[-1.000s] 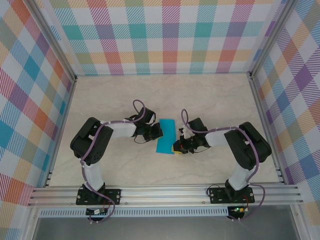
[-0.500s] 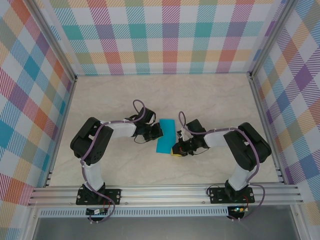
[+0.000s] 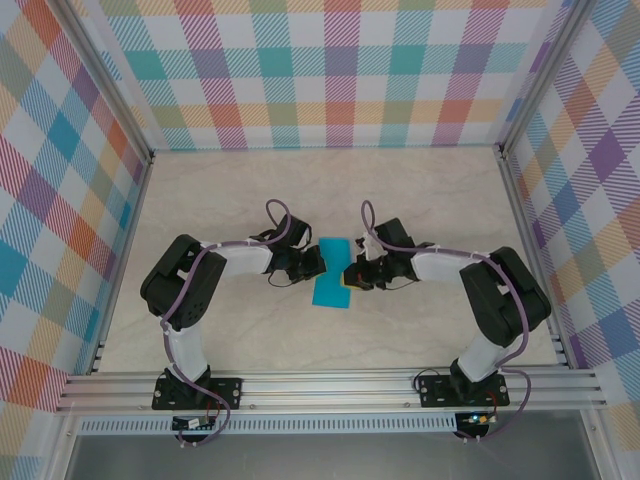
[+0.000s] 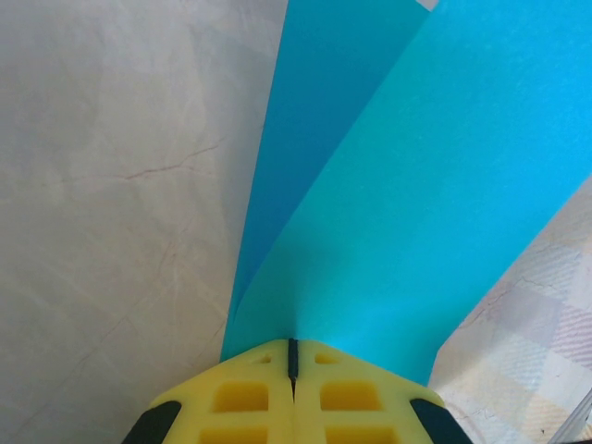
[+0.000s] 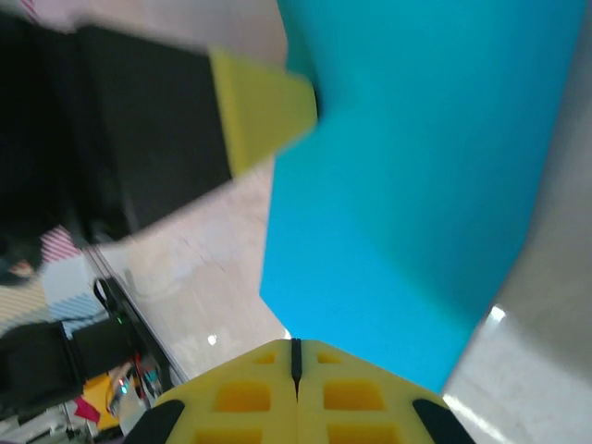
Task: Fold a paper plane with a square sheet of paper (pick it up from the middle)
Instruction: Fold the square sheet of paper in half at the center of the table.
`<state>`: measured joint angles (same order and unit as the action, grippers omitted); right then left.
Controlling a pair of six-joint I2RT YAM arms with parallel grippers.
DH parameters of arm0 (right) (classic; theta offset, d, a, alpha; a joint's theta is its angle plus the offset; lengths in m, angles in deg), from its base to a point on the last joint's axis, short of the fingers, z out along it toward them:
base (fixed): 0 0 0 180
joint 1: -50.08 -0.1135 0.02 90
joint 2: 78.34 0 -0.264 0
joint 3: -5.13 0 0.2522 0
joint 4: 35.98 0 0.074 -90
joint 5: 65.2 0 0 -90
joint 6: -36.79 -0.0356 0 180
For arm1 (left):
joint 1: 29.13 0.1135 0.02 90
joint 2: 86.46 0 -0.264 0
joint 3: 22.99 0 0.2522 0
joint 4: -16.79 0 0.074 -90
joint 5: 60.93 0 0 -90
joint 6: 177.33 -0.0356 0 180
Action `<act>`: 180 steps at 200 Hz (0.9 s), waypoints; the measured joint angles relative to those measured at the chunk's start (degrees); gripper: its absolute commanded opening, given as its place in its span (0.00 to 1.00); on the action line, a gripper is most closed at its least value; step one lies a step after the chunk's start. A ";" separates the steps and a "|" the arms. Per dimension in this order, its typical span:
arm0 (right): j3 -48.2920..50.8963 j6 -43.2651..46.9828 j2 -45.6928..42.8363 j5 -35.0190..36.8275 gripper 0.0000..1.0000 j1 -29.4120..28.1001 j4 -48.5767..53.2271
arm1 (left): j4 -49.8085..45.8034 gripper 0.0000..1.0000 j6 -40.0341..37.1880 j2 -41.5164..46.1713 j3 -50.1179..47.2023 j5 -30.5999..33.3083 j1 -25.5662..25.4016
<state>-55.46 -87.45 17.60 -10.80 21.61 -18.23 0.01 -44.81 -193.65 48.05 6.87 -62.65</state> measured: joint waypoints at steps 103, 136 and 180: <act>-4.98 0.09 10.05 4.11 0.00 2.01 -0.26 | -0.02 0.00 -0.20 0.00 0.00 0.13 -0.02; -5.66 0.28 10.40 4.24 0.00 2.01 0.79 | -0.17 0.00 -0.42 0.00 0.00 0.26 -0.07; -5.84 0.20 10.29 2.97 0.00 2.25 1.03 | -0.44 0.00 -0.44 0.00 0.15 0.37 -0.11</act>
<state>-61.29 -87.25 27.90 -7.82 23.86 -17.20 -0.43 -45.25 -193.65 48.20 7.24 -62.76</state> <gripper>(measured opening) 0.044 0.040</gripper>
